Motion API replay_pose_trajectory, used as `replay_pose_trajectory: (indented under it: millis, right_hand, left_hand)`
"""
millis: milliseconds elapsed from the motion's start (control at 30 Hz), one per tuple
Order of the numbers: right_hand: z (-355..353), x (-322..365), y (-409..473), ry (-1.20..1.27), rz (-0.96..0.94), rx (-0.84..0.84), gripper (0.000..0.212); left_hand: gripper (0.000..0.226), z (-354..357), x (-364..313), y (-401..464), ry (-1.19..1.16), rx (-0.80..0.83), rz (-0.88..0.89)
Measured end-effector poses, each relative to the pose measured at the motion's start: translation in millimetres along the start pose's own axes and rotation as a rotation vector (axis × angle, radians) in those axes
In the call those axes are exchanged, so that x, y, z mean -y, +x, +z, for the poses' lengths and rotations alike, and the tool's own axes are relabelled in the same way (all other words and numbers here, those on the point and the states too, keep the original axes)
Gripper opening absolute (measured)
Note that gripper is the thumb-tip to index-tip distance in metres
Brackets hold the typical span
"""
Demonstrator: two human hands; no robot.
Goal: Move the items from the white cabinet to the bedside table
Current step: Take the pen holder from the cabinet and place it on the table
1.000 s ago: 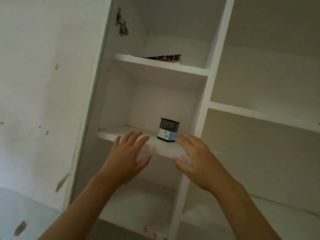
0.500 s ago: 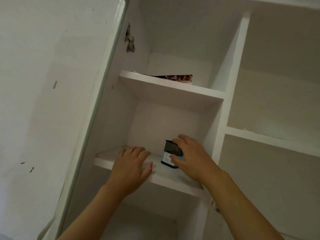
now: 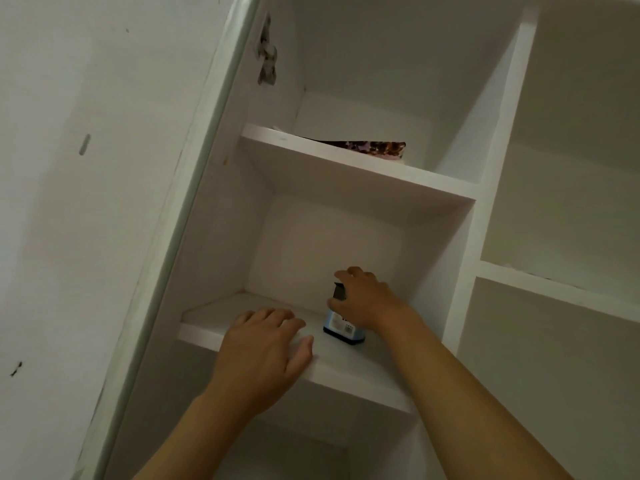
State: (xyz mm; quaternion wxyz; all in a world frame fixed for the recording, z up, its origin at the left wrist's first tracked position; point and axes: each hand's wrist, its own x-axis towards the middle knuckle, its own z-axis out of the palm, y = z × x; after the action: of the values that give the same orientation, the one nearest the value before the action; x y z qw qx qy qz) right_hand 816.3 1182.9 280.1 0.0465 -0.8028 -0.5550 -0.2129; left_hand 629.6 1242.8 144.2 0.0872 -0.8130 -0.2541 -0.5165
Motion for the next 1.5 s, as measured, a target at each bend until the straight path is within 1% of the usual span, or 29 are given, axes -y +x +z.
replay_pose_trajectory:
  millis: [167,300,467,567,667,833,967,1100,1167,1233,1300,1500]
  right_hand:
    - [17,-5,10,-0.009,0.062,-0.001,0.066]
    - [20,-7,18,0.041,0.104,-0.005,0.064]
    - [18,-12,32,0.11,0.169,0.027,0.067]
    - [19,-12,36,0.162,0.145,0.051,0.064]
    - [20,-10,34,0.16,0.127,0.032,0.057]
    - [7,-5,23,0.155,0.089,0.024,0.057]
    - [-7,1,5,0.133,0.041,-0.008,0.065]
    - [-19,3,-2,0.134,0.045,0.056,0.074]
    - [-21,2,-4,0.132,0.047,0.095,0.07]
    - [-20,1,-4,0.151,0.053,0.124,0.059]
    - [-16,-2,-5,0.188,0.053,0.139,0.052]
    - [-20,-3,-15,0.233,0.022,0.103,0.049]
  left_hand:
    - [0.048,3,1,0,-0.015,-0.008,-0.003]
    - [0.048,3,0,0,-0.019,-0.017,-0.004]
    - [0.045,2,0,-1,-0.013,-0.01,-0.008]
    - [0.046,1,0,0,-0.017,-0.002,-0.015]
    - [0.047,-1,-1,1,-0.014,-0.002,-0.02]
    - [0.049,-2,-2,0,-0.022,0.019,-0.025]
    - [0.049,-2,-2,1,-0.019,0.044,-0.032]
    - [0.053,-2,-2,2,-0.002,0.073,-0.041]
    - [0.055,-3,-2,2,0.005,0.089,-0.037]
    - [0.055,-3,-2,2,0.009,0.09,-0.035]
    - [0.053,-4,-3,1,0.01,0.081,-0.034]
    - [0.051,-6,-3,2,0.024,0.105,-0.031]
